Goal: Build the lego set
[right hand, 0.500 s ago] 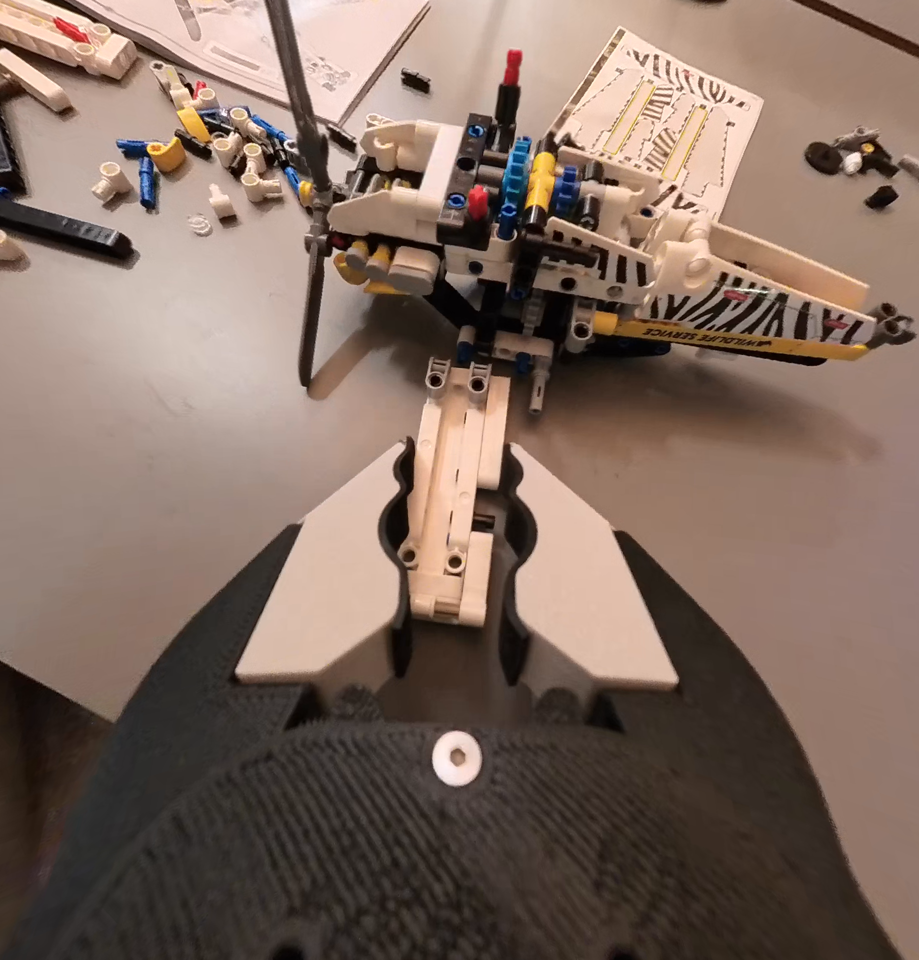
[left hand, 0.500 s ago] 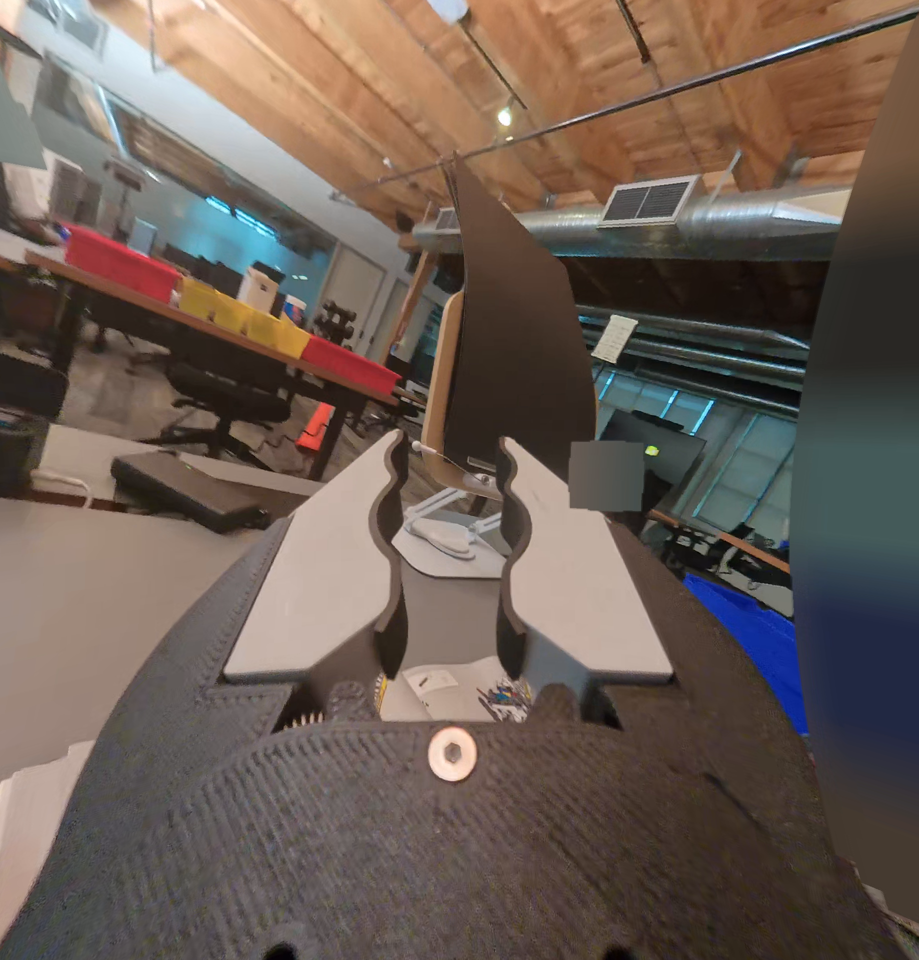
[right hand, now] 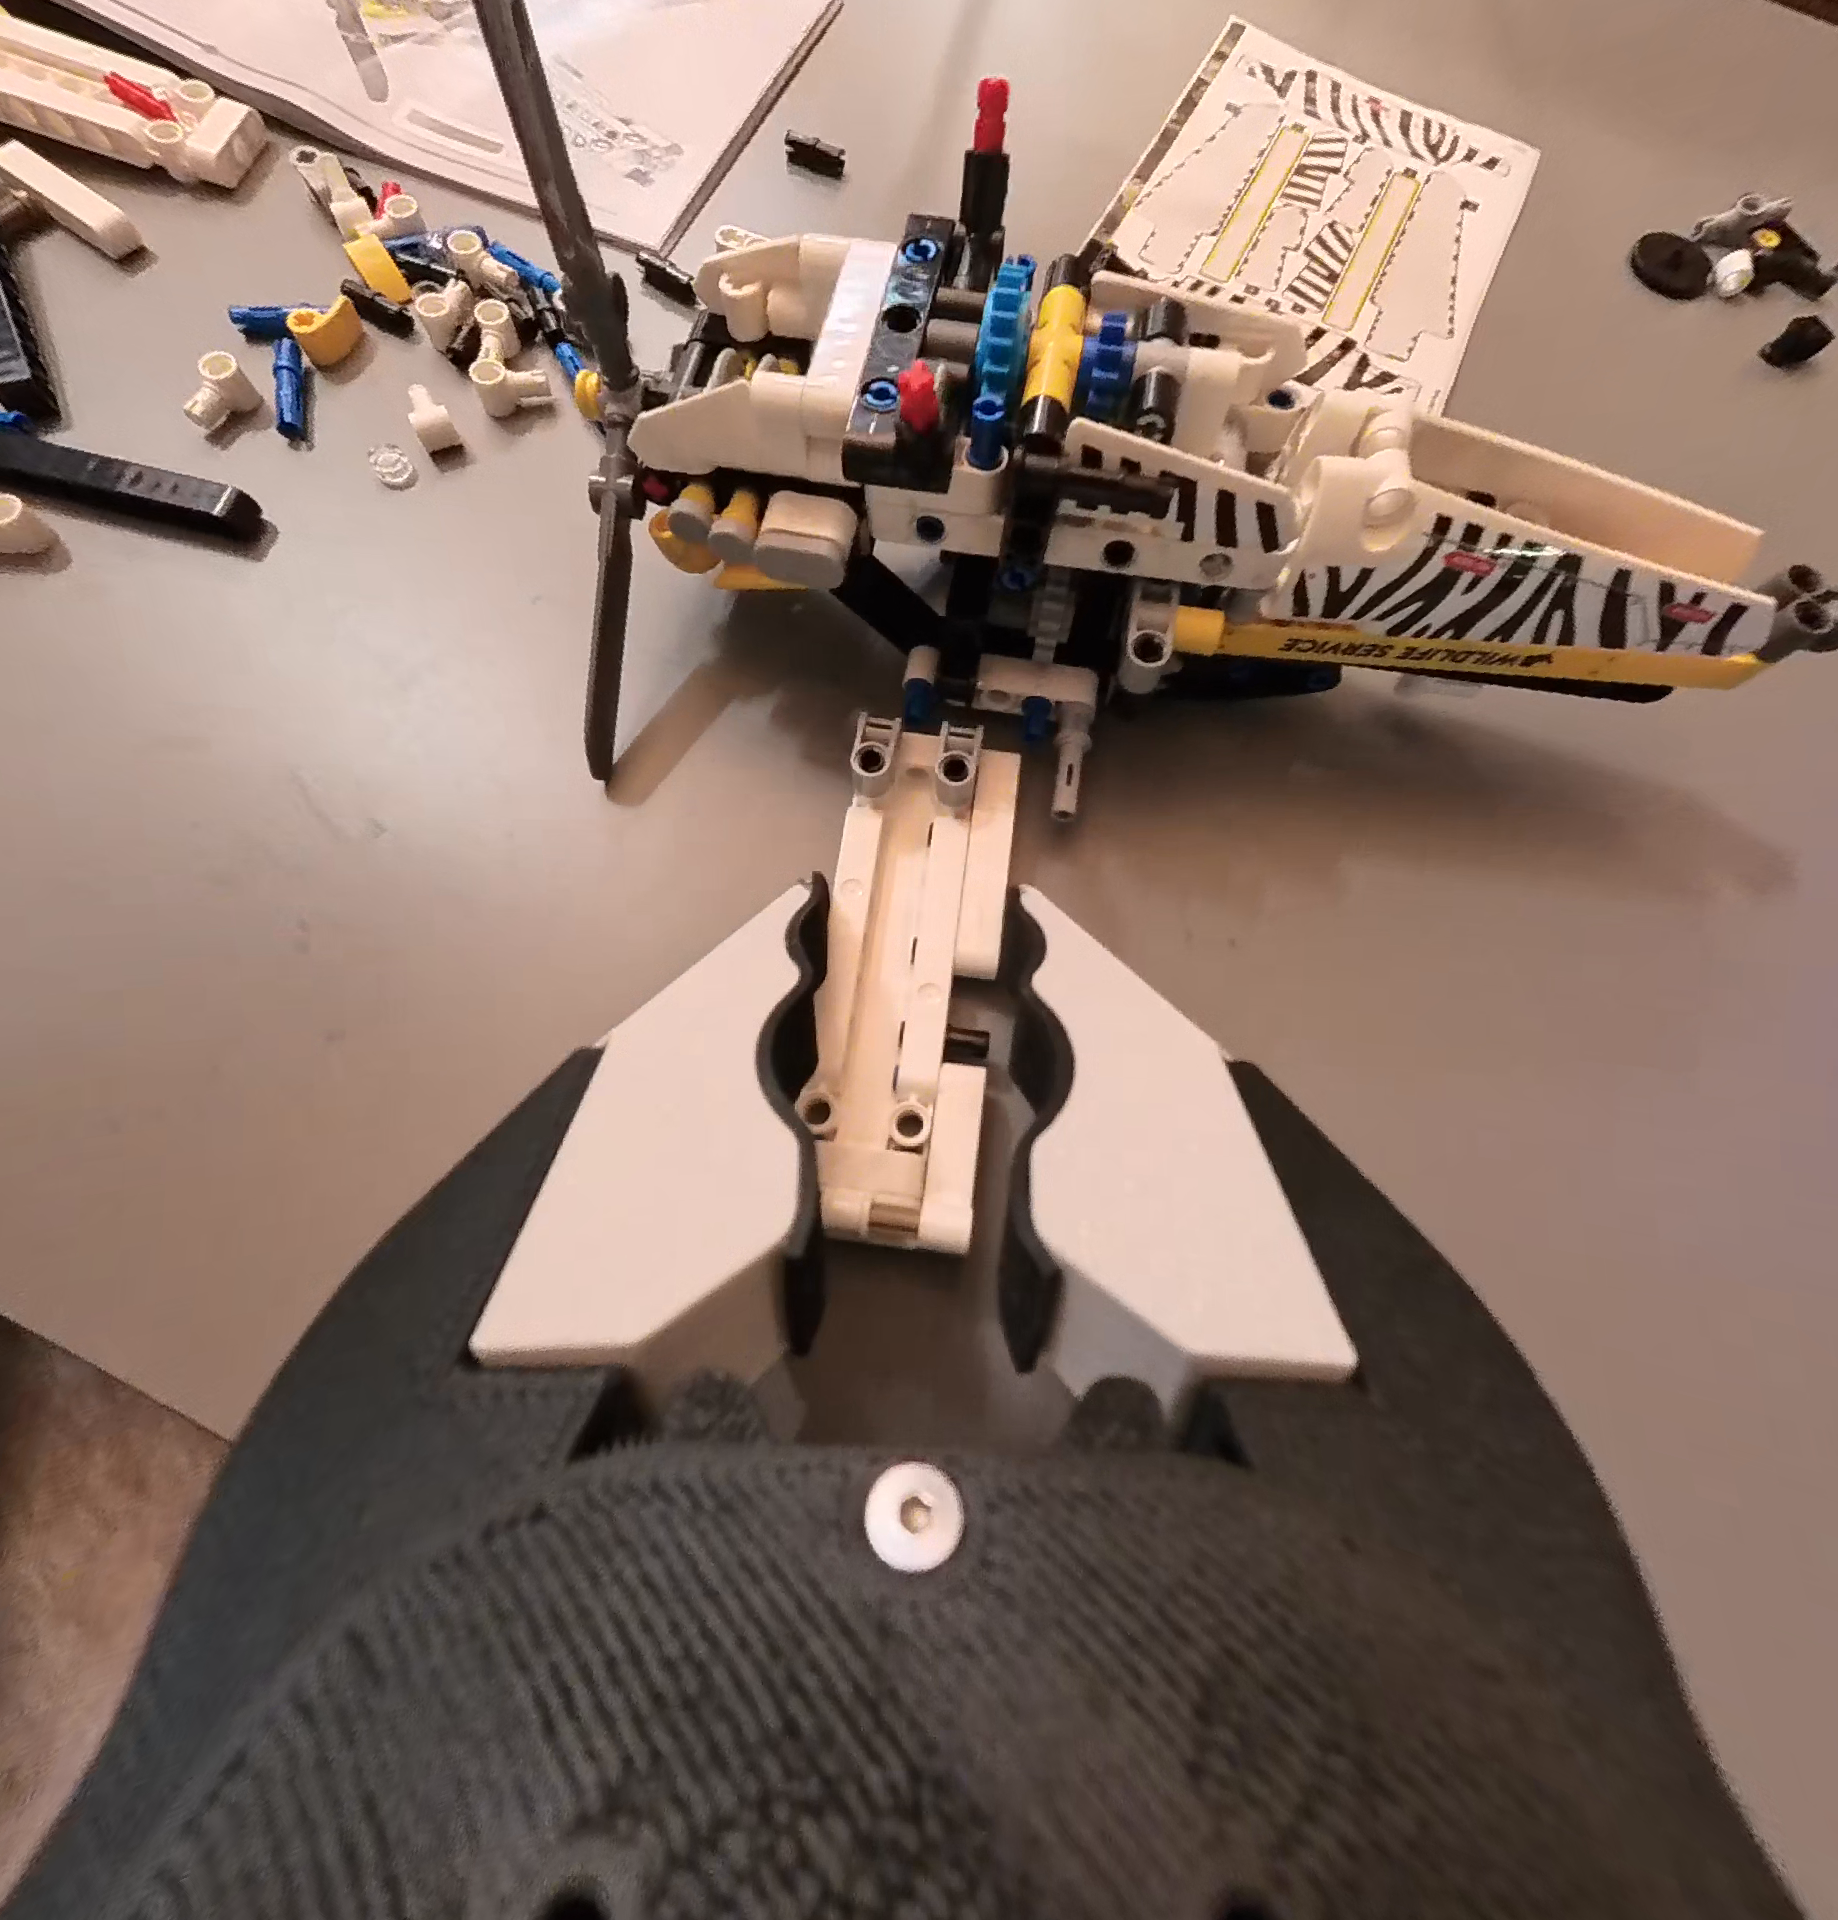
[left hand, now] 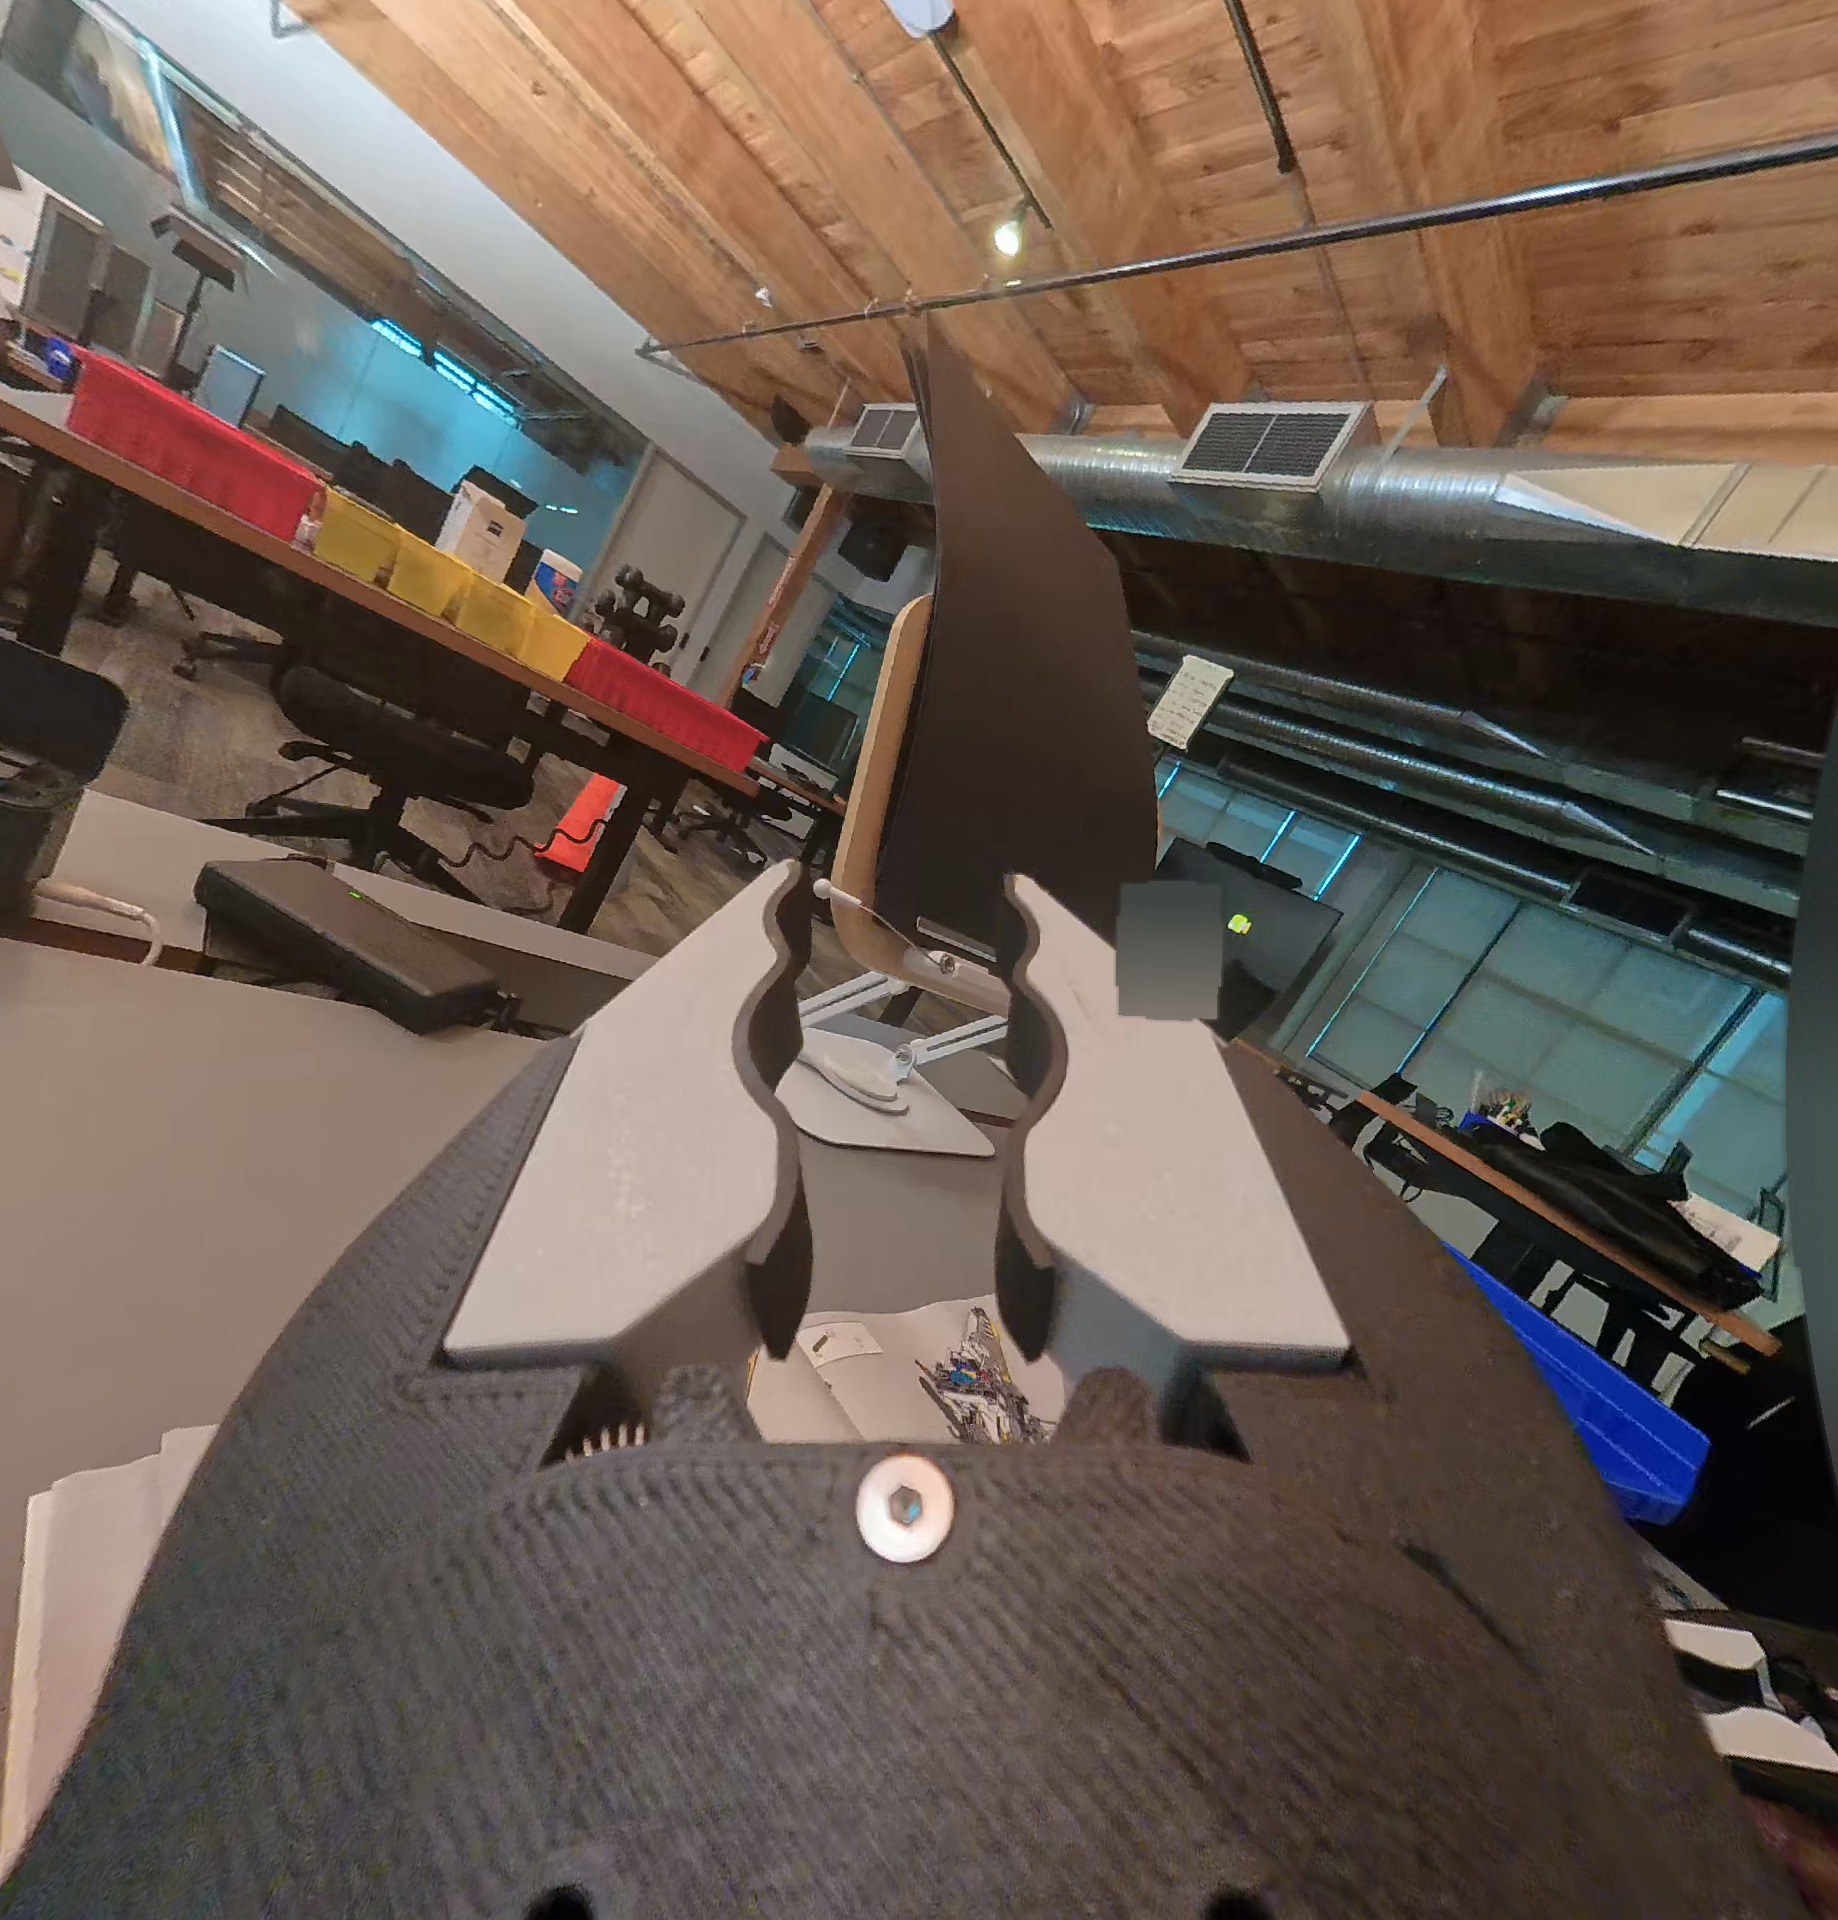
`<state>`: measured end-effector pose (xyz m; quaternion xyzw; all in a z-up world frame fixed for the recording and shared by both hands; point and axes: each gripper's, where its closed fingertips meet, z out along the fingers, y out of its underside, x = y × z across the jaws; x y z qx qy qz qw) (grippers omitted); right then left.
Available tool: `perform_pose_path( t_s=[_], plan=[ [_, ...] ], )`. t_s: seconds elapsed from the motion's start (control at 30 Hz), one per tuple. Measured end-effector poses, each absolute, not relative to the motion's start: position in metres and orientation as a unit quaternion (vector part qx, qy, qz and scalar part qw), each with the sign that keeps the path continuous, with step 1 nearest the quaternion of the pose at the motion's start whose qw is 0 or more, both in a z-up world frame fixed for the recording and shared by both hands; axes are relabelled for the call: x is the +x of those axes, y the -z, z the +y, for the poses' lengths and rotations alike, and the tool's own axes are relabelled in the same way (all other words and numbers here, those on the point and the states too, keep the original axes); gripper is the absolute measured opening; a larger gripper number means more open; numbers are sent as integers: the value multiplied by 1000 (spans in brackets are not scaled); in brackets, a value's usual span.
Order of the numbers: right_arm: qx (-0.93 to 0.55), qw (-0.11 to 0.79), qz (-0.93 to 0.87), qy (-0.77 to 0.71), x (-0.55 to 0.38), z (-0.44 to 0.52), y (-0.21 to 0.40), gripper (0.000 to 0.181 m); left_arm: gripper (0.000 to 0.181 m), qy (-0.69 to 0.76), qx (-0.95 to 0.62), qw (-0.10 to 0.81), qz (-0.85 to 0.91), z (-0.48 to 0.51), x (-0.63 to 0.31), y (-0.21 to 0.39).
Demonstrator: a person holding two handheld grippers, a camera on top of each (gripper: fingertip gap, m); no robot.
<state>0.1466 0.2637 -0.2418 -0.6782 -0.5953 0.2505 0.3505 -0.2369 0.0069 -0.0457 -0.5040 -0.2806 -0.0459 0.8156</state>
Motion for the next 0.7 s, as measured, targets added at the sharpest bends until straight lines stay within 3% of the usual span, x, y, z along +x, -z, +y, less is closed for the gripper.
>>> perform_pose_path(
  t_s=[0.4,0.7],
  plan=[
    [-679,350,-594,-251,147,264,242,32,35,48,-524,800,-288,15,-239,55],
    [-679,349,-595,-251,147,264,242,32,35,33,-636,724,-265,48,-227,85]
  ],
)
